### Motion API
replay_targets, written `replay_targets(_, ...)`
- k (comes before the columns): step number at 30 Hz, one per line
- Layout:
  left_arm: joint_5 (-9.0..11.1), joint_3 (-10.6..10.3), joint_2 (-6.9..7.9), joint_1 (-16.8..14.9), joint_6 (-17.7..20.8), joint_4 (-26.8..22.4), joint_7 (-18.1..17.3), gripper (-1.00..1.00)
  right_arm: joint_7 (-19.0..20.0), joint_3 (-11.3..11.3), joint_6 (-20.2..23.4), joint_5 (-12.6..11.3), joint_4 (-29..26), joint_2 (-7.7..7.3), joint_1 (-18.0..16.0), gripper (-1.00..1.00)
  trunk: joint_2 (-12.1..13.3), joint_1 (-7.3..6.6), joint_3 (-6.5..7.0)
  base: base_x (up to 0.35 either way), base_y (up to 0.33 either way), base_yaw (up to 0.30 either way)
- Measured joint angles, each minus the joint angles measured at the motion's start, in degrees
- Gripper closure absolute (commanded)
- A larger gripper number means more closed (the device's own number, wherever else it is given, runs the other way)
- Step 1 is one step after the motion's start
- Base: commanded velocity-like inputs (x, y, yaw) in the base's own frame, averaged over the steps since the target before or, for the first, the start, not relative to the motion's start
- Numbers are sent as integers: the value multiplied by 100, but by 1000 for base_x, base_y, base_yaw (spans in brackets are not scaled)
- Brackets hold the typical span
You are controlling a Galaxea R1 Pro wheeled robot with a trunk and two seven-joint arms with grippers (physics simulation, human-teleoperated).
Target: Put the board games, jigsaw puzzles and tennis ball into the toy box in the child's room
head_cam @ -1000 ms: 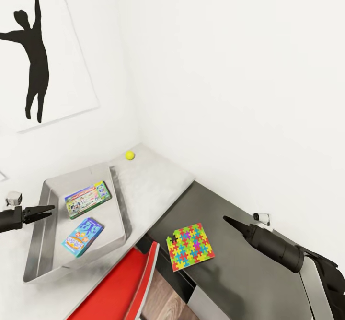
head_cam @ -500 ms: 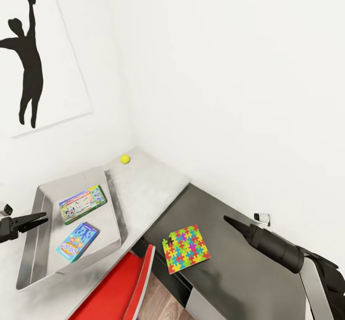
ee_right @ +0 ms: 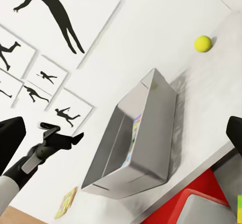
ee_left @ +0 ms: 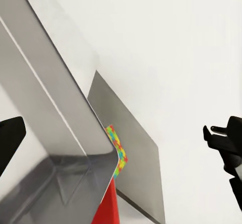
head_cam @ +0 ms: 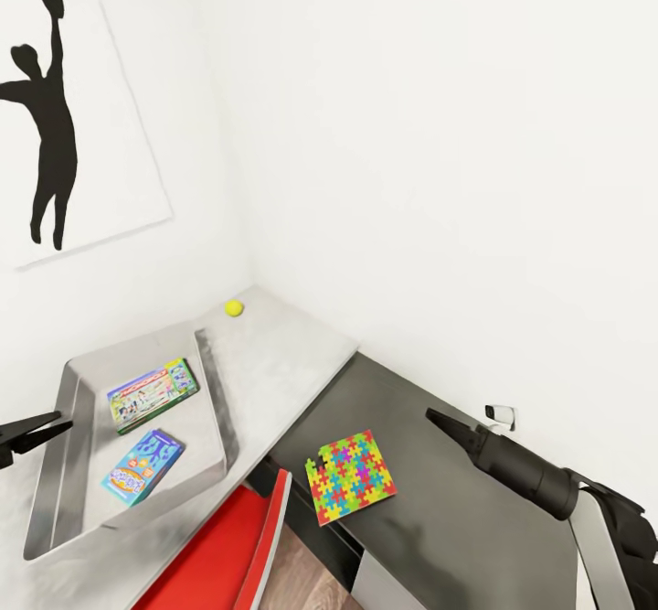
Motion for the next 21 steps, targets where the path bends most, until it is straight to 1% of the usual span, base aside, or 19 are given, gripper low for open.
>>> replay_targets(5,38,8,8,24,-3,-7,0,-100,-23,14,-18,8,6,19,0,-100,0,0,2,0,0,-3)
replay_targets(18,49,10,10,31,-13,-10,0,-100,-10,0,-16,8,13,8,0,-100,0,0,2,0,0,-1)
replay_targets(21,48,9,12,30,-16,-9,0,-100,-4,5,-16,7,8,14,0,-100,0,0,8,0,0,-75)
